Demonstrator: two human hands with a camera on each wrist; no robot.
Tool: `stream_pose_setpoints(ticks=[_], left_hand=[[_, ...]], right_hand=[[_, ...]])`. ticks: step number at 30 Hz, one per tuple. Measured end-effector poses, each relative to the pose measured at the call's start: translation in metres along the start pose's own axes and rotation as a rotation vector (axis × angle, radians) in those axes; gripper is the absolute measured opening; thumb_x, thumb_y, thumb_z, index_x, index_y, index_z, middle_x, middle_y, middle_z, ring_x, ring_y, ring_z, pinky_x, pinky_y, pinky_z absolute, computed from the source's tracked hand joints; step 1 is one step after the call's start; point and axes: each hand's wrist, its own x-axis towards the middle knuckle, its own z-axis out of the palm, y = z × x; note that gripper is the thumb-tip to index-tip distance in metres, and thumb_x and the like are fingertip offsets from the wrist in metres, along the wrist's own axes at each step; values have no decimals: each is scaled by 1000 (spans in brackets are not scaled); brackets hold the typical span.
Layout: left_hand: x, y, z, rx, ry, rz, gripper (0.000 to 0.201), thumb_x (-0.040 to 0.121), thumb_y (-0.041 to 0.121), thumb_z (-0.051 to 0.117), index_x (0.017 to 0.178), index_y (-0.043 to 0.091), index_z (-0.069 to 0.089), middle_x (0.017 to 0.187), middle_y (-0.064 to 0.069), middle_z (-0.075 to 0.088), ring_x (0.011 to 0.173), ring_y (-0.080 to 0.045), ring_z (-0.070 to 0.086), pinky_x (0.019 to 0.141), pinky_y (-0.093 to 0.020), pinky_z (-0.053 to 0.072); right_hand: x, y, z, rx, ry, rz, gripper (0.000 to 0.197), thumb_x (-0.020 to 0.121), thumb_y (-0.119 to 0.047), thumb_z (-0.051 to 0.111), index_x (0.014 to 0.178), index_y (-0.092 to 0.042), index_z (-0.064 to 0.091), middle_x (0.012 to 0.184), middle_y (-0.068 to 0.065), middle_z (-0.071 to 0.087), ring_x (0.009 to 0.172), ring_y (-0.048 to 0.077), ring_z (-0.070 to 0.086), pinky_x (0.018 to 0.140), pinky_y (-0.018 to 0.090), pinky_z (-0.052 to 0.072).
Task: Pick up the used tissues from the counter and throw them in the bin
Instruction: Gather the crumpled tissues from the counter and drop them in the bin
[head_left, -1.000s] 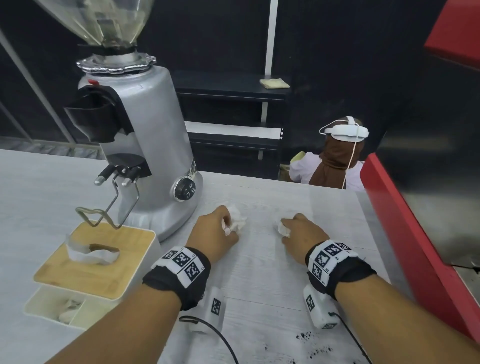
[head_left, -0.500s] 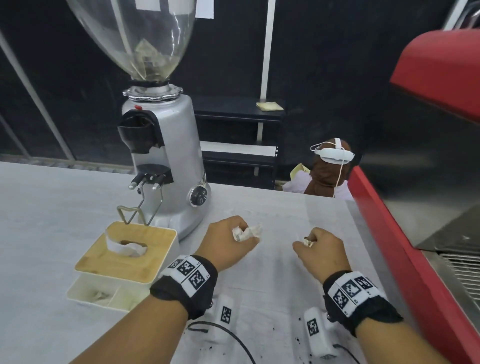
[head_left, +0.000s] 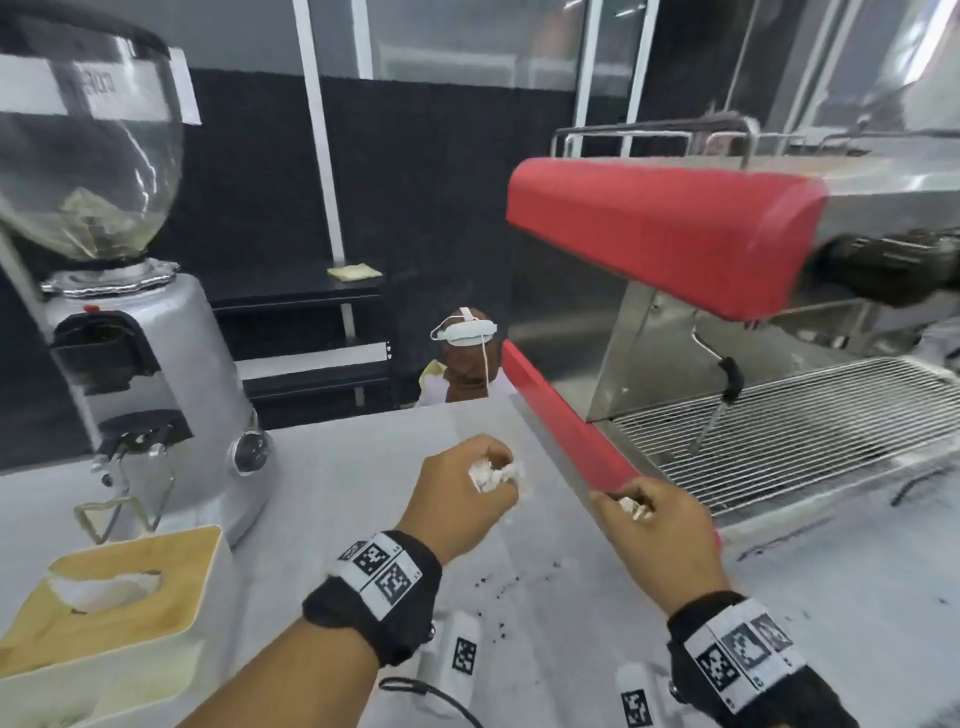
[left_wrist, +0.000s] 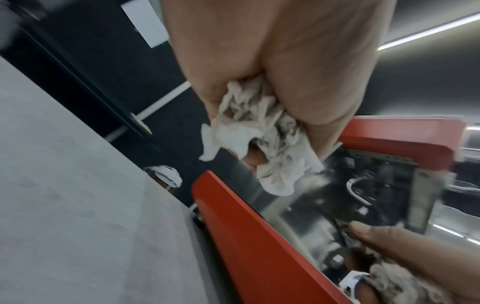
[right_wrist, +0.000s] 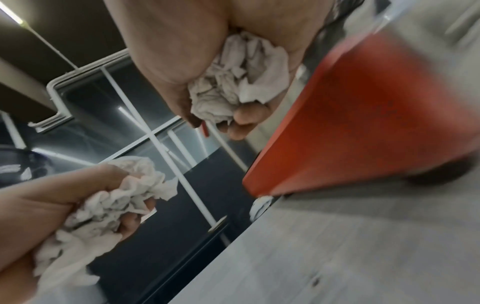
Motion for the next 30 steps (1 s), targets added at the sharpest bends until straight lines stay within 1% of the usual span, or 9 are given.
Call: stream_pose_setpoints(ticks=[3,5,7,12,18,21,23,26,30], left_hand=[[-1,35,36,-98,-123,53,6,86,20,66,84,22,70,71,14,67,66,3,60,61,-8,43],[-4,56,64,-168,-203,79,13,90,18,61,93,23,72,81,16,70,79,7,64,70,-8,45],[-5,75,95,-189,-283,127,19,90,17,60,100,24,73,95,15,72,91,6,64,78,-9,46],[-9,134,177,-110,-393,265,10,89,30,61,83,26,68,76,10,70,70,-6,63,67,-27,51],[-16,210,293,-105,-415,318,20,84,35,68,73,20,64,61,6,66,52,-1,54,50,-14,40],[-20,242,353,-103,-426,348,21,81,42,67,72,23,62,61,10,63,55,-1,55,52,-16,41],[-24,264,389,-129,-472,351,21,81,42,67,65,31,59,55,14,59,53,0,55,52,-18,42],[-28,293,442,-172,-537,382,21,82,40,67,69,24,61,59,8,63,62,-9,64,61,-28,49],[-20,315,511,-184,-585,446,22,83,37,67,73,18,62,67,3,65,65,-11,61,65,-30,49]], right_hand=[[-12,15,-48,-4,83,21,11,80,-22,79,74,-24,69,72,-14,69,72,3,64,58,4,43],[-19,30,-81,2,108,16,15,79,-20,80,83,-30,71,77,-18,71,77,-1,65,64,1,42],[-25,46,-114,-24,132,26,12,80,-24,80,79,-33,72,71,-20,71,77,-5,64,64,4,43],[-36,88,-200,-82,205,83,18,80,-38,79,67,-30,70,63,-15,67,65,0,62,59,14,40],[-41,150,-314,-192,313,176,19,77,-37,81,67,-26,70,68,-12,68,68,2,62,60,11,40],[-46,181,-370,-236,376,222,14,76,-36,81,72,-25,72,75,-11,69,73,6,62,61,13,41],[-49,199,-402,-262,420,234,12,77,-33,81,75,-23,74,74,-12,67,72,-1,59,60,10,37],[-51,230,-441,-274,468,256,11,78,-31,81,77,-21,74,73,-12,67,71,0,59,60,10,38],[-45,276,-478,-270,496,323,11,78,-29,80,73,-27,70,77,-10,68,76,5,61,61,9,37]])
